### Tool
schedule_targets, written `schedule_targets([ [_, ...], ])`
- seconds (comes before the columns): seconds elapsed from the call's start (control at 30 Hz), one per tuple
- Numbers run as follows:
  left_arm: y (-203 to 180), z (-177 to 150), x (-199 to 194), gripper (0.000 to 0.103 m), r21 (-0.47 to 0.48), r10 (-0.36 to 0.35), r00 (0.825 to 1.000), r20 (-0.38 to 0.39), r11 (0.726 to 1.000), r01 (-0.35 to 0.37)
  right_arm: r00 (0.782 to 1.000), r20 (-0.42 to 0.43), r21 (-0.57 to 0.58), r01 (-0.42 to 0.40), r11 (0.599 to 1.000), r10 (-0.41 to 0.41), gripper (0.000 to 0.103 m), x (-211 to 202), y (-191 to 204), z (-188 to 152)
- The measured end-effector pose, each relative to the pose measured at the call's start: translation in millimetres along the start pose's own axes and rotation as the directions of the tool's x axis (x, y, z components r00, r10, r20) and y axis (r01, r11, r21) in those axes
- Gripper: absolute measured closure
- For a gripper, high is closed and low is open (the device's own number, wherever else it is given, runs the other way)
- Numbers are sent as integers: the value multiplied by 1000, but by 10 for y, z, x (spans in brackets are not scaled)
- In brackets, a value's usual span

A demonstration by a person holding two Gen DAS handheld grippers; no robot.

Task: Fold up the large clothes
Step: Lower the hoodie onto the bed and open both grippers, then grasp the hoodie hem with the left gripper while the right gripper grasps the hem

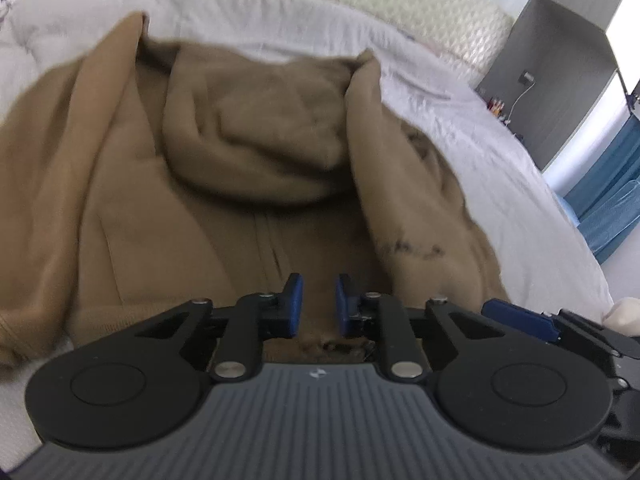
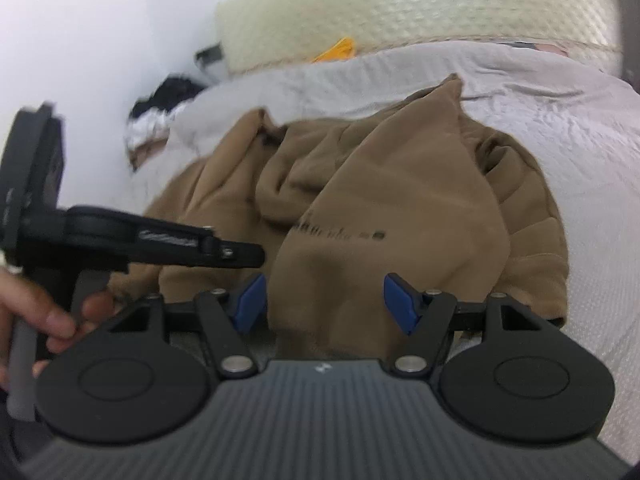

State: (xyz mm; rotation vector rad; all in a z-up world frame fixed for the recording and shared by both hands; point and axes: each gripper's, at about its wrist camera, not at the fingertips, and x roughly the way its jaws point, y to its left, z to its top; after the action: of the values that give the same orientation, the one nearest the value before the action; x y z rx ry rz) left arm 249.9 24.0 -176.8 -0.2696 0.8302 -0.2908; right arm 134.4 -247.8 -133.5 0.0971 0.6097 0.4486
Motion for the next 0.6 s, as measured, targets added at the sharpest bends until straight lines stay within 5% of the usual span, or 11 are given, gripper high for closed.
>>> schedule_targets([
  [0.27, 247, -192, 229, 91, -59, 13, 995, -103, 998, -19, 993, -109, -66, 26, 997, -33, 35, 213, 78, -120],
  [0.37, 297, -189, 237, 91, -79, 19, 994, -111, 996, -28, 986, -152, -83, 59, 995, -71, 19, 289, 75, -149],
  [0.6, 255, -233, 213, 91, -67, 52, 994, -94, 996, -58, 959, -259, -59, 101, 993, -113, 13, 533, -3, -221],
])
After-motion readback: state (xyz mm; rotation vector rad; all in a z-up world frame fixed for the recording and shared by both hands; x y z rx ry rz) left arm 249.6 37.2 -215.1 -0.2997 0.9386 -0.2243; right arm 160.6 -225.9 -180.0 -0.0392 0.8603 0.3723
